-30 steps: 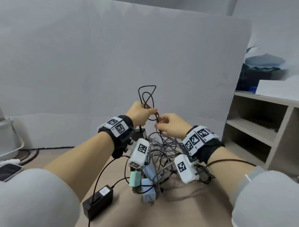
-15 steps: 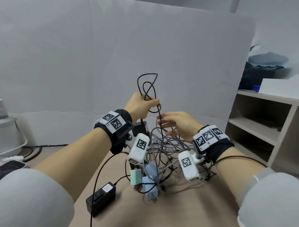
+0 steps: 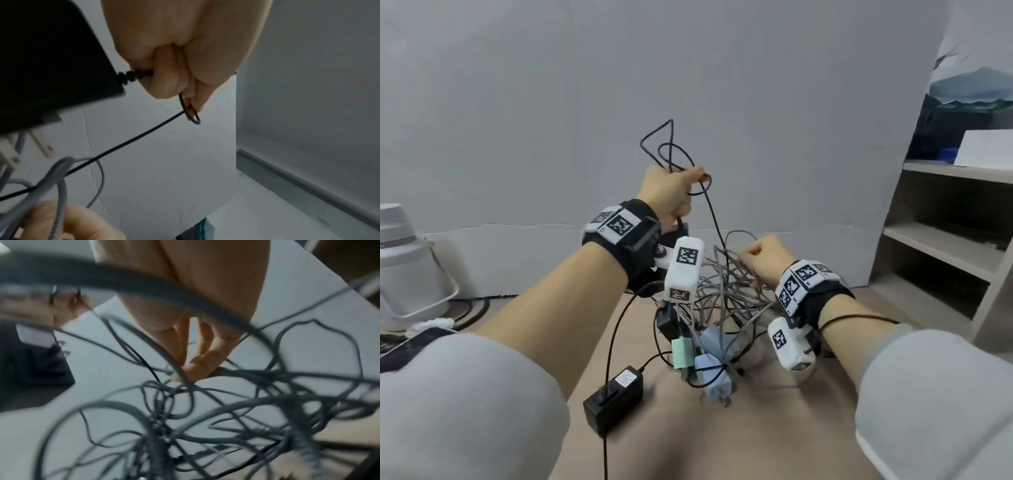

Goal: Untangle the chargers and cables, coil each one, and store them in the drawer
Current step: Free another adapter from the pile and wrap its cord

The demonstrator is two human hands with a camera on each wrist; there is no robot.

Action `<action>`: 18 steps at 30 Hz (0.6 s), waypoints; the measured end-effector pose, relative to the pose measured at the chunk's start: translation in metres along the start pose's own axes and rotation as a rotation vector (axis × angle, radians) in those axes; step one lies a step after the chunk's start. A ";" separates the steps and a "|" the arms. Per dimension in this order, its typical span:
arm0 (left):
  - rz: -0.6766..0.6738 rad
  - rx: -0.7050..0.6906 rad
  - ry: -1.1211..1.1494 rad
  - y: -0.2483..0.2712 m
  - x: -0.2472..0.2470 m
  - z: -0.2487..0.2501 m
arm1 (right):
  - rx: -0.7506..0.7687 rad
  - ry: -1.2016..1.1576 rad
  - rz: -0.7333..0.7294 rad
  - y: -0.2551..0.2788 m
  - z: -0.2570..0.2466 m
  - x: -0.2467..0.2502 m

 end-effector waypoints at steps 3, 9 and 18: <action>-0.114 -0.063 -0.134 0.008 -0.017 0.009 | 0.112 -0.013 -0.046 0.010 -0.023 0.001; -0.231 -0.102 -0.194 0.021 -0.028 0.023 | 0.191 0.004 -0.111 0.024 -0.050 -0.013; -0.140 -0.131 -0.172 0.022 -0.022 0.018 | 0.116 0.552 -0.065 0.005 -0.046 -0.013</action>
Point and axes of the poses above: each hand's wrist, its own y-axis away from the middle knuckle, its own x-axis out of the back of the hand, z = x × y, the point moved 8 cm from there along -y, towards the middle knuckle, and after that the axes turned 3 degrees about y, right-handed, at the moved point
